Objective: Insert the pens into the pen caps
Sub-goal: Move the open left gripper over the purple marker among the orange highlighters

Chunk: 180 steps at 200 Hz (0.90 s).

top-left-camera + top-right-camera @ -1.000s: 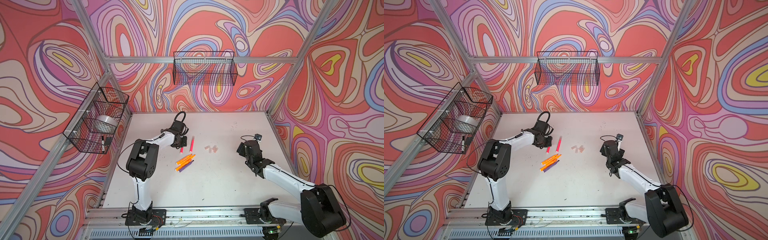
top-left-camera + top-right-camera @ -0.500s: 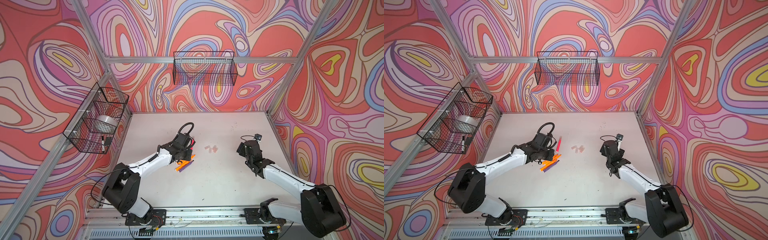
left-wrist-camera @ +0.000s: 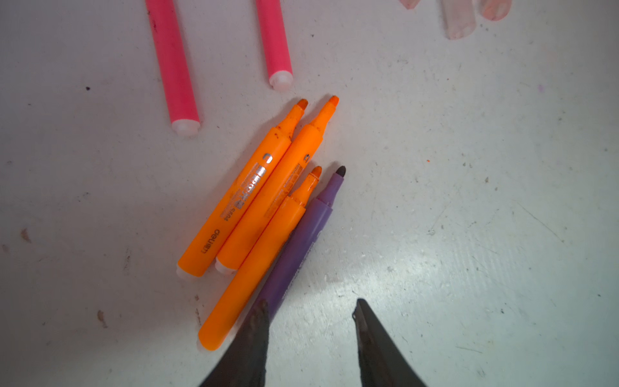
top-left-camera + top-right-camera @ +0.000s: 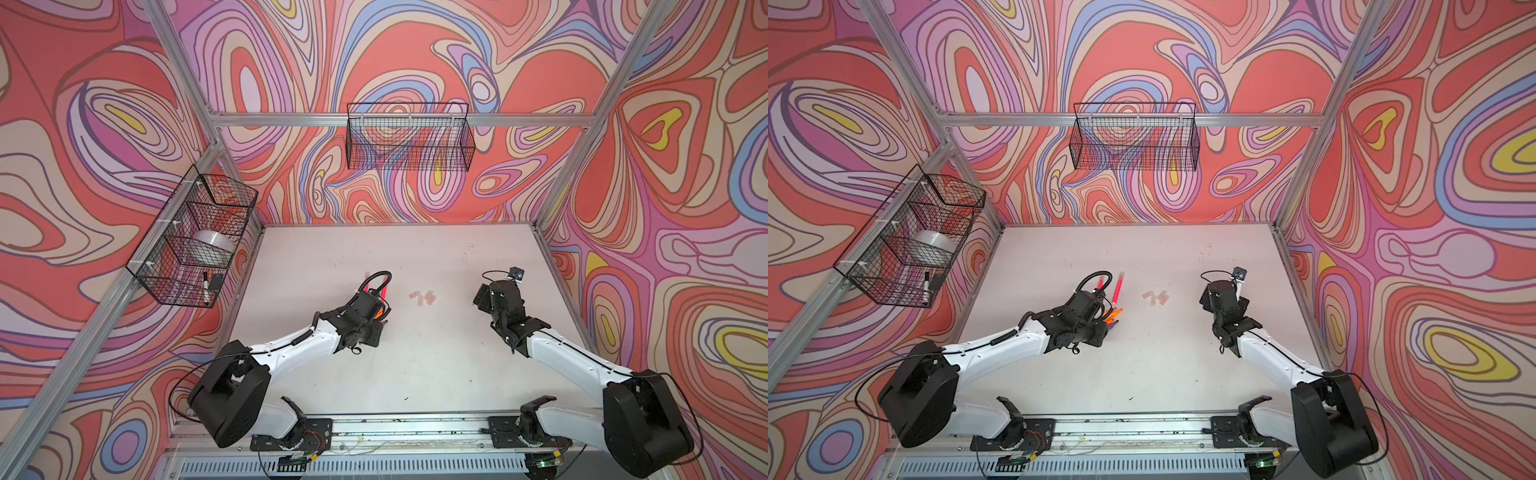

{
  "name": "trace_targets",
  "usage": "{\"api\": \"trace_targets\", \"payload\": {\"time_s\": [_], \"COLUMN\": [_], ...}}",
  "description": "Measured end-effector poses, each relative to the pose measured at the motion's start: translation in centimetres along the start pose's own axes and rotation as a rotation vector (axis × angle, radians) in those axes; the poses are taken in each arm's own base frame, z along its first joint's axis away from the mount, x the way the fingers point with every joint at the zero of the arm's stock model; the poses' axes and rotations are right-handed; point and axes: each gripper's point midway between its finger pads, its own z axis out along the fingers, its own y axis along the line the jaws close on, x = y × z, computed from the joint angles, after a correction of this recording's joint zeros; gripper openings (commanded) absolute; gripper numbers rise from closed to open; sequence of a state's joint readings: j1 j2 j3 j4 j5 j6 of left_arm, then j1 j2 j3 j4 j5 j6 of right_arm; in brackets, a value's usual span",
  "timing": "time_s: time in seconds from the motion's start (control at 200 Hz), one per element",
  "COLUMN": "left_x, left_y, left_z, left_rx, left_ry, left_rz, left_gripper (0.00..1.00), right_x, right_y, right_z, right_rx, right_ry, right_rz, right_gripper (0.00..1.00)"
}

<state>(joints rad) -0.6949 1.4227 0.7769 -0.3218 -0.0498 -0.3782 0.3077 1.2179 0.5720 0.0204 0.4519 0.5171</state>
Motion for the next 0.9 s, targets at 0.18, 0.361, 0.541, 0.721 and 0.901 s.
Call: {"api": "trace_targets", "payload": {"time_s": [0.18, 0.361, 0.541, 0.721, 0.901], "left_x": [0.9, 1.4, 1.5, 1.6, 1.7], "left_y": [0.0, 0.2, 0.4, -0.1, -0.5], "left_z": [1.4, 2.5, 3.5, 3.6, 3.5], "left_rx": [-0.014, -0.04, -0.081, -0.089, -0.085], "left_ry": [0.041, 0.068, 0.086, 0.085, 0.085], "left_rz": [0.01, 0.019, 0.035, 0.06, 0.077], "left_gripper": [0.45, 0.45, 0.45, 0.45, 0.42], "right_x": [0.0, 0.0, 0.0, 0.0, 0.0], "right_y": [0.0, 0.0, 0.0, 0.0, 0.1], "right_z": [0.0, 0.0, 0.0, 0.0, 0.0], "right_rx": [-0.001, -0.002, -0.002, -0.002, -0.004], "right_ry": [-0.002, -0.001, -0.001, -0.001, 0.001], "right_rz": [0.001, 0.001, 0.0, 0.0, 0.0], "right_gripper": [0.87, 0.87, 0.87, 0.87, 0.87]}}
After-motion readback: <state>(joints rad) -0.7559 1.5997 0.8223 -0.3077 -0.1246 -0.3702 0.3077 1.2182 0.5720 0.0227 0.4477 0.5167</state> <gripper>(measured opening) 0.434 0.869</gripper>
